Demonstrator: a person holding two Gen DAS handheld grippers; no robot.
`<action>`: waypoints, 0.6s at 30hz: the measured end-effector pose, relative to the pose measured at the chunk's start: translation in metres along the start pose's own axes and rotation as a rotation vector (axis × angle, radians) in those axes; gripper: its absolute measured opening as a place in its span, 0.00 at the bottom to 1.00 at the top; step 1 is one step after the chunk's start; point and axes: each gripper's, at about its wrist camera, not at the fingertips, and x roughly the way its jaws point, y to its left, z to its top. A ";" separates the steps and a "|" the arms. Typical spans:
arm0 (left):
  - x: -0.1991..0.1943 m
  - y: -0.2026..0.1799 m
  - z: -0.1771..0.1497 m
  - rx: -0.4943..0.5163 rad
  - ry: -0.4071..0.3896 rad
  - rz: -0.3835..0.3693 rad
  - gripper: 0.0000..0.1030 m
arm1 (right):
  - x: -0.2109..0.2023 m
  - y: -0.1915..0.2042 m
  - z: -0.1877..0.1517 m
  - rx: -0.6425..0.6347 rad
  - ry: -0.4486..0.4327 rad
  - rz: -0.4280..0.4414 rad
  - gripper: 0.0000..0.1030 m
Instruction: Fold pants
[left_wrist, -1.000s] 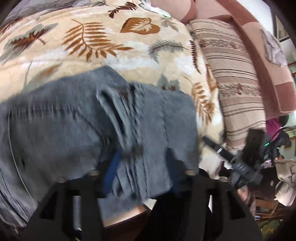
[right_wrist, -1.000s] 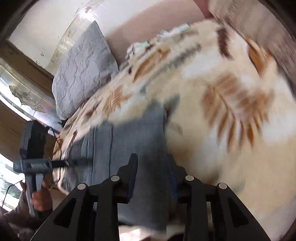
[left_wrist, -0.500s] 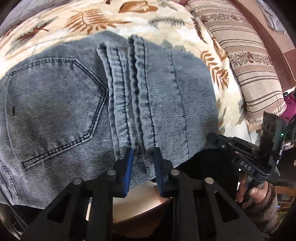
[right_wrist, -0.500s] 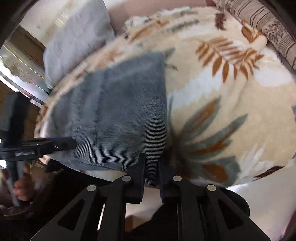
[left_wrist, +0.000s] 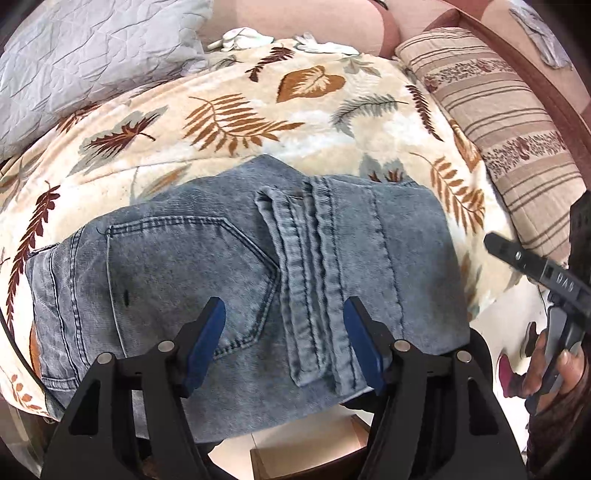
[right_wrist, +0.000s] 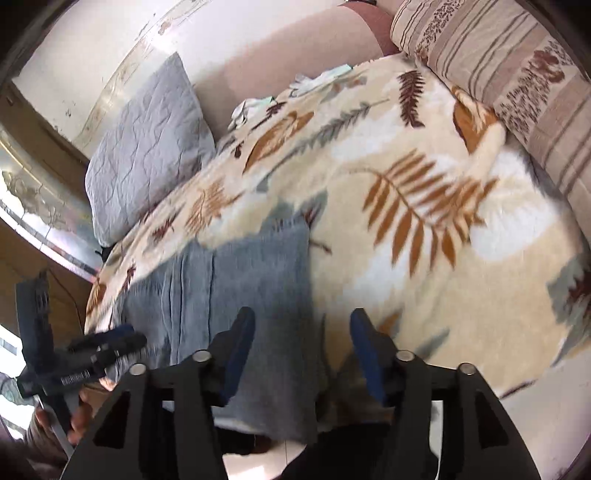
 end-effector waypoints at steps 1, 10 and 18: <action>0.001 0.002 0.002 -0.001 0.001 0.008 0.64 | 0.004 0.001 0.006 0.003 -0.005 0.000 0.63; 0.013 0.024 0.053 -0.084 -0.002 -0.027 0.70 | 0.057 0.005 0.039 0.021 0.039 0.073 0.64; 0.075 -0.001 0.063 -0.079 0.153 -0.009 0.70 | 0.088 0.014 0.046 -0.070 0.080 -0.002 0.16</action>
